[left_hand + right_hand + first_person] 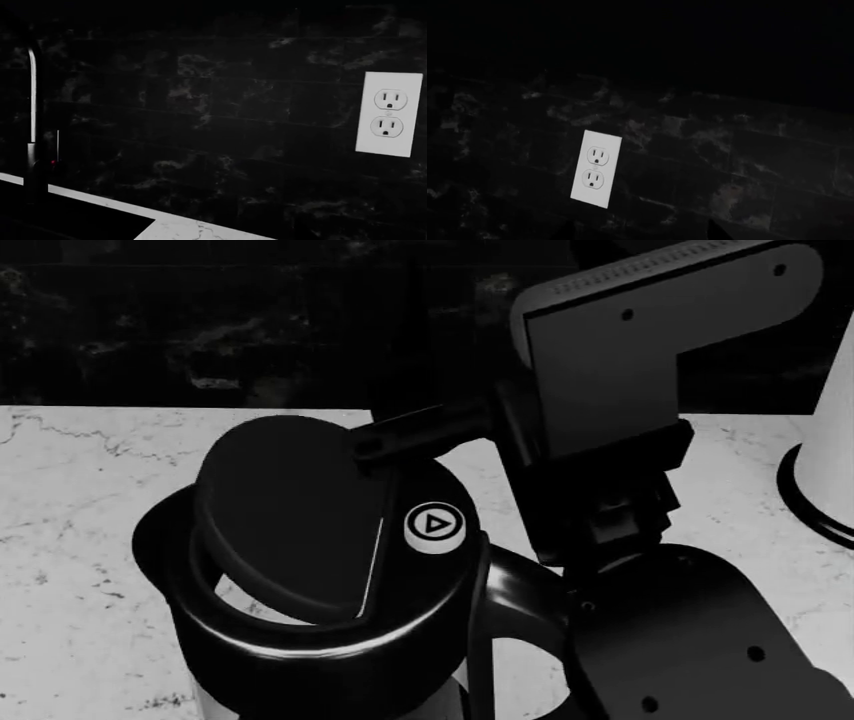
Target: Close the lid of the electric kettle.
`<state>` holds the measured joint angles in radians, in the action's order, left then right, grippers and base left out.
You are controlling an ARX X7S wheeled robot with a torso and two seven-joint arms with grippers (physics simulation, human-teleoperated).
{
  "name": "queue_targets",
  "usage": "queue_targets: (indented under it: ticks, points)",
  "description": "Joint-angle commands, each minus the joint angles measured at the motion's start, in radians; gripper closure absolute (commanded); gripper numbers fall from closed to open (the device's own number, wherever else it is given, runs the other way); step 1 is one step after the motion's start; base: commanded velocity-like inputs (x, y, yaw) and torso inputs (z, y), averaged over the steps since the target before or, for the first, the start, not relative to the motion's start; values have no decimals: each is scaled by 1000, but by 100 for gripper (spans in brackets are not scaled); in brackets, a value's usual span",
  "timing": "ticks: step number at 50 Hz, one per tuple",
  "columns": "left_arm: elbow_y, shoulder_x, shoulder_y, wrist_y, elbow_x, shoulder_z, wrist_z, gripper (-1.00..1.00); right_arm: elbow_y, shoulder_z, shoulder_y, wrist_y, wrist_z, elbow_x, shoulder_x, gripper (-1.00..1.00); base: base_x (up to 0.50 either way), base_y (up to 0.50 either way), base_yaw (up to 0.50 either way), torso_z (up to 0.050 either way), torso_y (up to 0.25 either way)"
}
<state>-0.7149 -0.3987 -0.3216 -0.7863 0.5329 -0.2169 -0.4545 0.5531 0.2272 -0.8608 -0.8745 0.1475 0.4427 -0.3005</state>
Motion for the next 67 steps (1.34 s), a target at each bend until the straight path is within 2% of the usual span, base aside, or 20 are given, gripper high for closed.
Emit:
queue_targets:
  ticks: [1, 27, 52, 56, 67]
  points:
    - [-9, 7, 15, 9, -2, -5, -13, -100, 7, 76, 22, 13, -52, 111, 29, -100, 0, 4, 5, 0, 0]
    - [-98, 22, 92, -16, 38, -60, -62, -100, 77, 185, 96, 1, -78, 124, -3, -100, -3, 2, 2, 0, 0]
    - [-104, 38, 131, 7, 43, -67, -77, -100, 143, 339, 162, 48, -118, 67, -62, -100, -6, 0, -1, 0, 0]
    - [-105, 38, 130, 3, 45, -68, -83, -100, 142, 326, 151, 42, -116, 78, -59, -100, -9, -3, -6, 0, 0]
    - [-104, 29, 109, -11, 54, -62, -92, -100, 94, 168, 19, 22, -77, 139, -10, -100, -5, -1, -2, 0, 0]
